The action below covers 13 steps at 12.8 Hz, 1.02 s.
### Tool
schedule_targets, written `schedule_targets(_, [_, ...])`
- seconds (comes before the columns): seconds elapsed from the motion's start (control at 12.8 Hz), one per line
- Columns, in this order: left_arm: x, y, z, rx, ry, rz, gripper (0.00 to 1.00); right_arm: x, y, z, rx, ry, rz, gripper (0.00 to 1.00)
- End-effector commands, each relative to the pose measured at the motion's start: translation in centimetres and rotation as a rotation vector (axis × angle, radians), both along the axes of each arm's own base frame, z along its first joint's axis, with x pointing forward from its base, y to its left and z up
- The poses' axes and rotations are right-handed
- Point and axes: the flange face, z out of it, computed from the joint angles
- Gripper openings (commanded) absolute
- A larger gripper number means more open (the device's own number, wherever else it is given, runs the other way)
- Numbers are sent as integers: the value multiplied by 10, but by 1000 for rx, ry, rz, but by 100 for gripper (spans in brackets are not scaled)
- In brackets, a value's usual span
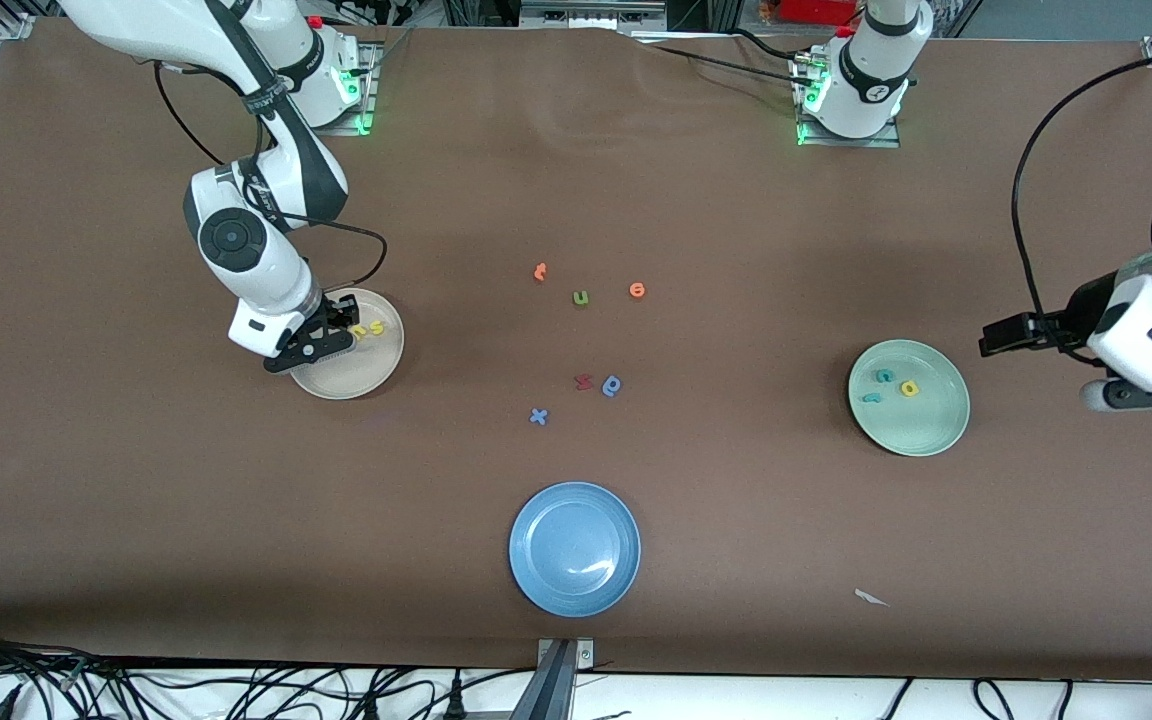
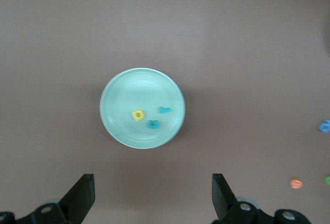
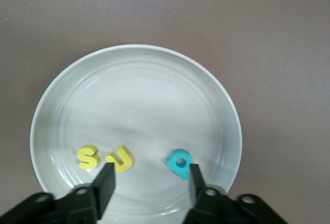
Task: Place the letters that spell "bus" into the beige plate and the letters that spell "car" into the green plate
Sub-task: 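Place the cyan d on the white plate while the left gripper withdraws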
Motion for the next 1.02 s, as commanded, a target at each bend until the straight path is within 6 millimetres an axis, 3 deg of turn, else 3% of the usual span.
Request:
schedule_targets(0.0, [-18, 7, 30, -40, -31, 9, 100, -3, -3, 11, 1, -14, -3, 99])
schedule_targets(0.16, [-18, 6, 52, -39, -76, 1, 100, 4, -1, 28, 42, -7, -80, 99])
schedule_targets(0.31, [-29, -2, 66, -18, -58, -61, 100, 20, 9, 62, 48, 9, -127, 99])
schedule_targets(0.39, [-32, 3, 69, -22, -49, -72, 100, 29, 9, 81, 44, 0, -152, 99])
schedule_targets(0.55, [-33, -7, 70, -75, -44, -75, 100, 36, 9, 113, 43, -27, -165, 99])
schedule_targets(0.7, [-34, -7, 72, -69, -47, -73, 100, 43, 7, 162, 33, -46, -172, 99])
schedule_targets(0.86, [-34, -4, 73, -70, -48, -68, 100, 54, 1, 228, 8, -29, -194, 99])
schedule_targets(0.94, [-33, -4, 73, -72, -50, -71, 100, 62, -15, 261, 4, -38, -225, 100])
